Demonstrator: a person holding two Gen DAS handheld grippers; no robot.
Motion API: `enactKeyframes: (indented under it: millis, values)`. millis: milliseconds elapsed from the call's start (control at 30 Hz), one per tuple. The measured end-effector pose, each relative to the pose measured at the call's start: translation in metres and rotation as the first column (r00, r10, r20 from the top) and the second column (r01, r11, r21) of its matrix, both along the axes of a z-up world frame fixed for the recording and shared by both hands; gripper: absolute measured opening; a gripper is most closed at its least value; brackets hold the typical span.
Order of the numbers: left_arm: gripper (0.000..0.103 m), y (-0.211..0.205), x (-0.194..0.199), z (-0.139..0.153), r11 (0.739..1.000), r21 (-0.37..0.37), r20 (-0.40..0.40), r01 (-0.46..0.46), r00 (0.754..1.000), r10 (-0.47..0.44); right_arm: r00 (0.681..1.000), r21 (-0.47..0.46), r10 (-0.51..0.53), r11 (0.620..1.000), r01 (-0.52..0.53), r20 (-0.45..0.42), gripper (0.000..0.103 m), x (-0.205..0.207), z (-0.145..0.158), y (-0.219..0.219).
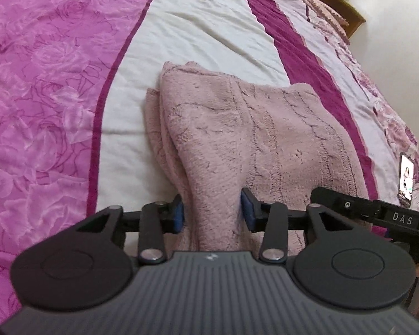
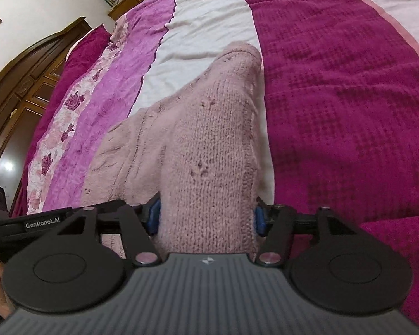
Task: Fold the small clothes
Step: 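Hold the bundle with both grippers, press it flat, then release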
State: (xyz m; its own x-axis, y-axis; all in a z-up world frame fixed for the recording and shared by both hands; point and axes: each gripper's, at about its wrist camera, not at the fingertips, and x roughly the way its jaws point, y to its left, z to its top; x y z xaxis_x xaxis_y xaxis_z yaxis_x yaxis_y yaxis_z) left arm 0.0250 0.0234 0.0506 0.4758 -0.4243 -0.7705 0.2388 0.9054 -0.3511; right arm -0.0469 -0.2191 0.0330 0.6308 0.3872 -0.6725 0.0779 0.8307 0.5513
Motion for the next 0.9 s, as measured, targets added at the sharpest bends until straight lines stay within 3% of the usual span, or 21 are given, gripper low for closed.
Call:
enactKeyframes:
  millis: [267, 367, 700, 900]
  values:
    - [0.053, -0.008, -0.028, 0.019, 0.992, 0.126, 0.056, -0.023, 0.998, 0.016, 1.0, -0.072, -0.017, 0.997, 0.019, 0.019, 0.082, -0.014, 0.015, 0.007]
    - [0.066, -0.01, -0.039, 0.023, 0.988, 0.145, 0.059, -0.055, 0.997, 0.046, 0.999, -0.113, -0.02, 0.993, 0.024, 0.041, 0.084, -0.025, 0.022, 0.01]
    - [0.067, -0.02, -0.074, 0.025, 0.976, 0.194, 0.061, -0.095, 0.995, 0.084, 0.991, -0.246, -0.007, 0.968, 0.041, 0.136, 0.095, -0.067, 0.043, 0.022]
    - [0.067, -0.032, -0.088, 0.02, 0.964, 0.244, 0.06, -0.103, 0.994, 0.091, 0.99, -0.308, 0.011, 0.951, 0.032, 0.138, 0.097, -0.086, 0.038, 0.03]
